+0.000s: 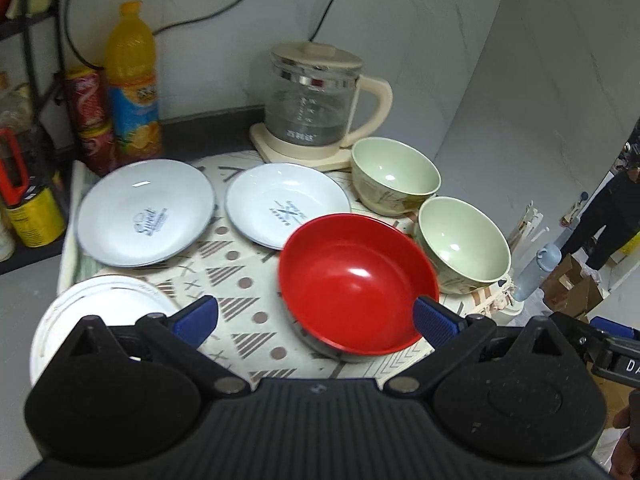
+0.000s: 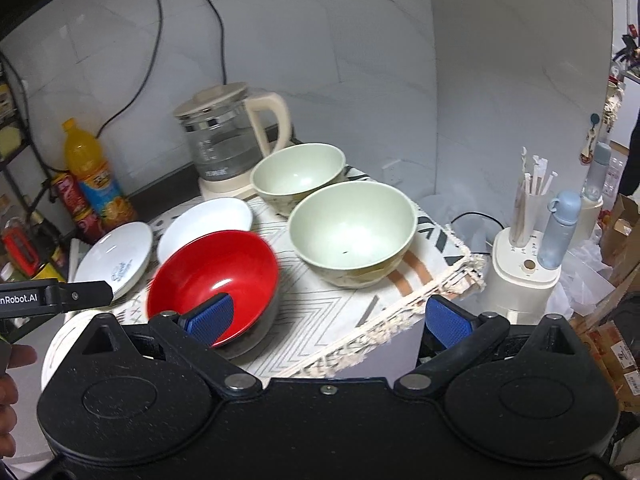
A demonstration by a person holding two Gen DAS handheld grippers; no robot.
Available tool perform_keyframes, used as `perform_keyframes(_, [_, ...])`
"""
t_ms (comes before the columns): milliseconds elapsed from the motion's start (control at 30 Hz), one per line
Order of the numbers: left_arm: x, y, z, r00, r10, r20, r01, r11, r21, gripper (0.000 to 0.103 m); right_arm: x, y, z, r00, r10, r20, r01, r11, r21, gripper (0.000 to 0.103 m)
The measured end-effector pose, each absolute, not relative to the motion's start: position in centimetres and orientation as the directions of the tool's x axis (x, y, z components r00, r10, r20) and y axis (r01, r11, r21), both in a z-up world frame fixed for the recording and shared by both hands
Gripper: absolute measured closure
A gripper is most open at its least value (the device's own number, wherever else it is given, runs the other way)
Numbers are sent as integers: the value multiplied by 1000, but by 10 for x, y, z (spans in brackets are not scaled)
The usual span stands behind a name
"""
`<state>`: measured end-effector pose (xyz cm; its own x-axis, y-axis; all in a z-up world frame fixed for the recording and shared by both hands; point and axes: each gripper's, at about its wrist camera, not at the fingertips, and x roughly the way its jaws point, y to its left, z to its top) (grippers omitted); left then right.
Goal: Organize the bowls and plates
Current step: 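Move both grippers toward the large pale green bowl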
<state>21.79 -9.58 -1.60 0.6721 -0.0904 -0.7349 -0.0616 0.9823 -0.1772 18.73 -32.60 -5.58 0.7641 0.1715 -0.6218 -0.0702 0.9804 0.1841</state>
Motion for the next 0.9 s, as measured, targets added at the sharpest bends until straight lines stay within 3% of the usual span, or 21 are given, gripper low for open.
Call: perform_keyframes(900, [372, -173, -47, 578, -242, -780, 194, 968, -157, 0, 285, -367, -86, 698, 60, -714, 140, 966, 219, 0])
